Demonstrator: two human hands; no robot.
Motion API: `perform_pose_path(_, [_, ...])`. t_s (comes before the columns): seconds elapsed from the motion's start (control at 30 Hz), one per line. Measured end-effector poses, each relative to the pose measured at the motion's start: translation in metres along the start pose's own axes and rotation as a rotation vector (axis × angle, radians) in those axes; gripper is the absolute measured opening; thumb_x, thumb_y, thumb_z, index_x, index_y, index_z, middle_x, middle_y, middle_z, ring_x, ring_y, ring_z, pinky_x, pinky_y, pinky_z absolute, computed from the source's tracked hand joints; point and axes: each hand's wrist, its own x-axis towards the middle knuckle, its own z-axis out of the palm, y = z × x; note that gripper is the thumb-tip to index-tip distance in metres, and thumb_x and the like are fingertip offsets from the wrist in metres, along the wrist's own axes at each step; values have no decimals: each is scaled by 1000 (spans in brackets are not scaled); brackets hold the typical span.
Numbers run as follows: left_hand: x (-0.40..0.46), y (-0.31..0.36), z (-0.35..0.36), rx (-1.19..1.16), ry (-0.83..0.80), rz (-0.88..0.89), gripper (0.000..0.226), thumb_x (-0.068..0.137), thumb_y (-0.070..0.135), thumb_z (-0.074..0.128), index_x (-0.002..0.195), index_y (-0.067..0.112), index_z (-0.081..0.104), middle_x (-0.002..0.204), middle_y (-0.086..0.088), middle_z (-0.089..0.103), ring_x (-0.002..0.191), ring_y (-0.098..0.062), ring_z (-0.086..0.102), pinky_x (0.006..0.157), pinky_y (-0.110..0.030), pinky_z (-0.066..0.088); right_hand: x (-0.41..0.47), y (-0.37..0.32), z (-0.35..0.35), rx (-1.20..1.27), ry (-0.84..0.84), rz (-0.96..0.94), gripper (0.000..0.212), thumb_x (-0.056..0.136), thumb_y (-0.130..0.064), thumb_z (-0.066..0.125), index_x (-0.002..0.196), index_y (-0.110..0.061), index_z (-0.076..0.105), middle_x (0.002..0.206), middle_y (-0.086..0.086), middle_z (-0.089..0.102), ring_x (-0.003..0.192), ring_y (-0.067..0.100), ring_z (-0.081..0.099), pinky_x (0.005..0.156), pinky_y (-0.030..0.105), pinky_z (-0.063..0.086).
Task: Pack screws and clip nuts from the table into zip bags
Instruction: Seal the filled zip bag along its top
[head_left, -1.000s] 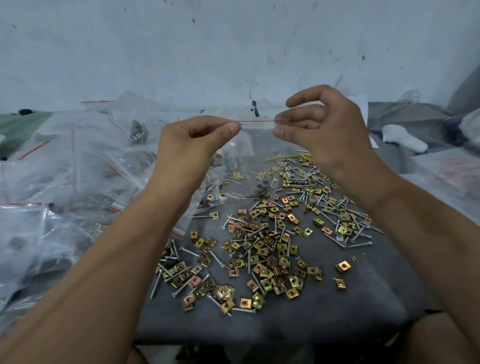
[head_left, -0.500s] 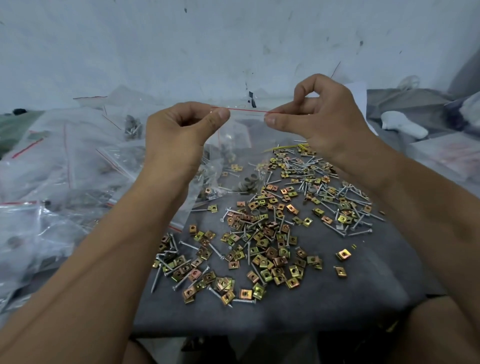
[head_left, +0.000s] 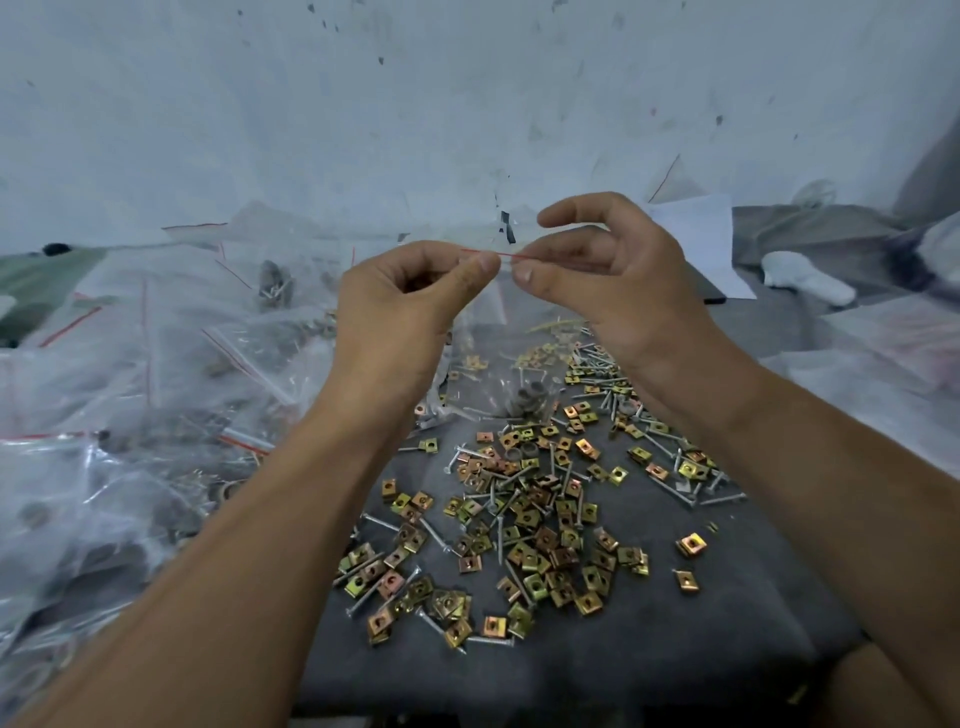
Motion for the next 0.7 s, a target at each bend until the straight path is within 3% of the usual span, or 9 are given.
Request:
perform_pose_path(0.13, [-1, 0, 0, -21, -24, -12, 5, 92, 18, 83, 88, 15, 82, 75, 9, 74, 69, 2, 63, 64, -12, 48, 0, -1, -1, 28, 0, 32, 40, 82, -14, 86, 114, -11, 62, 94, 1, 80, 95, 21, 76, 92, 39, 60])
perform_pose_path(0.4, [-4, 5, -1, -51, -83, -30, 12, 94, 13, 79, 85, 21, 81, 84, 5, 79, 77, 1, 68, 67, -10, 50, 0, -4, 2, 56, -1, 50, 42, 83, -11, 85, 110, -10, 52, 94, 0, 81, 96, 17, 77, 99, 42, 57])
perform_pose_path(0.7, [-1, 1, -2, -38, -19, -20, 16, 93, 18, 79, 79, 25, 78, 79, 2, 66, 77, -10, 57, 67, -20, 49, -3, -4, 7, -16, 19, -14, 38, 84, -11, 84, 113, -9, 60, 91, -1, 79, 87, 12, 76, 81, 24, 58])
